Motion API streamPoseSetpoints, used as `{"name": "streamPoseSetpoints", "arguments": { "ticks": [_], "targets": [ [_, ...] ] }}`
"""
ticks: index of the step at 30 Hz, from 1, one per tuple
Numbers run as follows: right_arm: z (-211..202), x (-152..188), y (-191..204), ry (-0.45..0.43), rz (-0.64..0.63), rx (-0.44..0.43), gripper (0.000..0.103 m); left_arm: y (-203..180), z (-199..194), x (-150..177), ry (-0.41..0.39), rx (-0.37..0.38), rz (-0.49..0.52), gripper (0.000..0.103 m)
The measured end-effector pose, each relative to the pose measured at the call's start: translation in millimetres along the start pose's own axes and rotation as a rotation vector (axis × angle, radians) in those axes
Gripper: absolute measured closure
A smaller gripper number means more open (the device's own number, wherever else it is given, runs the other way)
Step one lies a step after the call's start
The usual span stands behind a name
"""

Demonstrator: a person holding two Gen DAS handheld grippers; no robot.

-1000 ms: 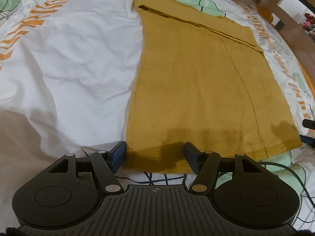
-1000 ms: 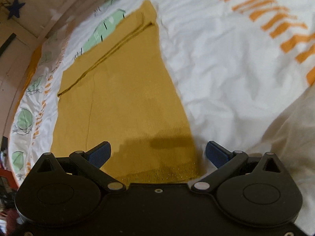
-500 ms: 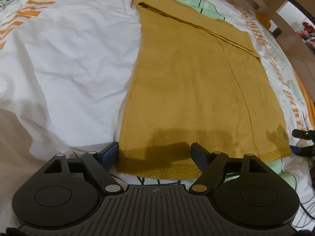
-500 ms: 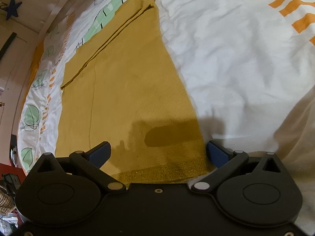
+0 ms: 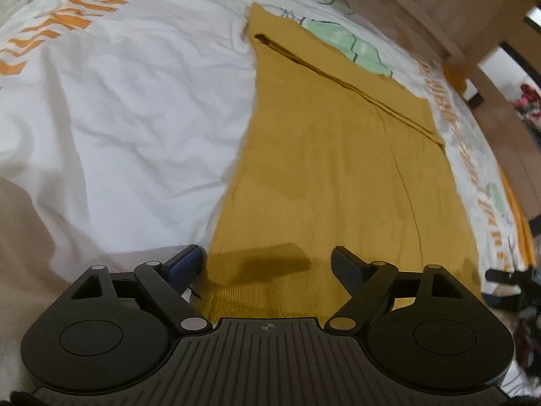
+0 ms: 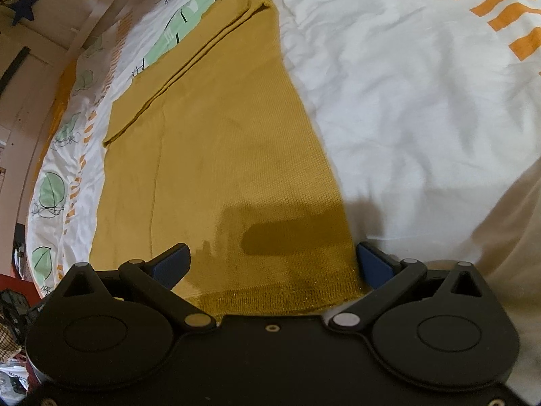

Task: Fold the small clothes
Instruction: 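Grasp the hem with the left tool while the right tool grasps it too, then lift the hem with both tools and fold it over toward the collar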

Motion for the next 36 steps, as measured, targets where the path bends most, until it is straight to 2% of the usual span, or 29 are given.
{"name": "streamPoseSetpoints", "arguments": {
  "ticks": [7, 8, 10, 12, 17, 18, 20, 21, 22, 23, 26, 27, 29, 33, 36],
  "targets": [
    [1, 0, 1, -0.003, -0.001, -0.004, 0.0, -7, 4, -1, 0.014, -0.001, 0.049, 0.023],
    [0, 0, 1, -0.003, -0.001, -0.005, 0.0, -10, 3, 0, 0.025, 0.015, 0.06, 0.03],
    [0, 0, 0, -0.004, 0.001, -0.009, 0.0, -13, 3, 1, 0.04, 0.023, 0.081, 0.036],
    [-1, 0, 0, -0.005, 0.003, -0.012, 0.0, -14, 3, 2, 0.046, 0.023, 0.089, 0.049],
    [-3, -1, -3, -0.013, 0.017, -0.025, 0.0, -6, 2, 2, 0.039, 0.005, 0.042, 0.075],
    [-4, -1, -3, -0.015, 0.022, -0.026, 0.0, -5, 2, 2, 0.038, 0.001, 0.03, 0.08],
    [-6, -2, -5, -0.024, 0.032, -0.028, 0.002, -2, 1, 2, 0.033, -0.001, 0.017, 0.082],
    [-8, -2, -6, -0.034, 0.034, -0.018, 0.005, -2, 1, 2, 0.03, -0.001, 0.018, 0.084],
    [-10, -2, -6, -0.047, 0.032, 0.0, 0.016, -3, 1, 2, 0.027, -0.002, 0.022, 0.085],
    [-12, -1, -6, -0.058, 0.023, 0.016, 0.033, -3, 1, 1, 0.023, -0.001, 0.025, 0.087],
    [-14, 0, -3, -0.078, -0.009, 0.04, 0.059, -2, -1, 1, 0.012, 0.004, 0.023, 0.09],
    [-15, 1, -1, -0.09, -0.023, 0.042, 0.062, -2, -1, 1, 0.007, 0.008, 0.017, 0.09],
    [-19, 0, 1, -0.116, -0.045, 0.047, 0.075, -1, -2, 1, 0.001, 0.012, 0.007, 0.091],
    [-26, -3, 0, -0.165, -0.037, 0.03, 0.076, -2, -3, 1, -0.014, 0.008, 0.006, 0.091],
    [-37, -7, -5, -0.22, 0.023, 0.006, 0.071, -1, -3, 0, -0.011, 0.009, 0.005, 0.091]
  ]
}}
Point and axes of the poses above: each gripper's, at about its wrist camera, not at the fingertips, and z roughly the way its jaws point, y to its left, x to its underside, the point moved 5 cm from there along z, roughly the way its jaws point, and after that the axes turned 9 degrees about -y, right-handed, at the moved point
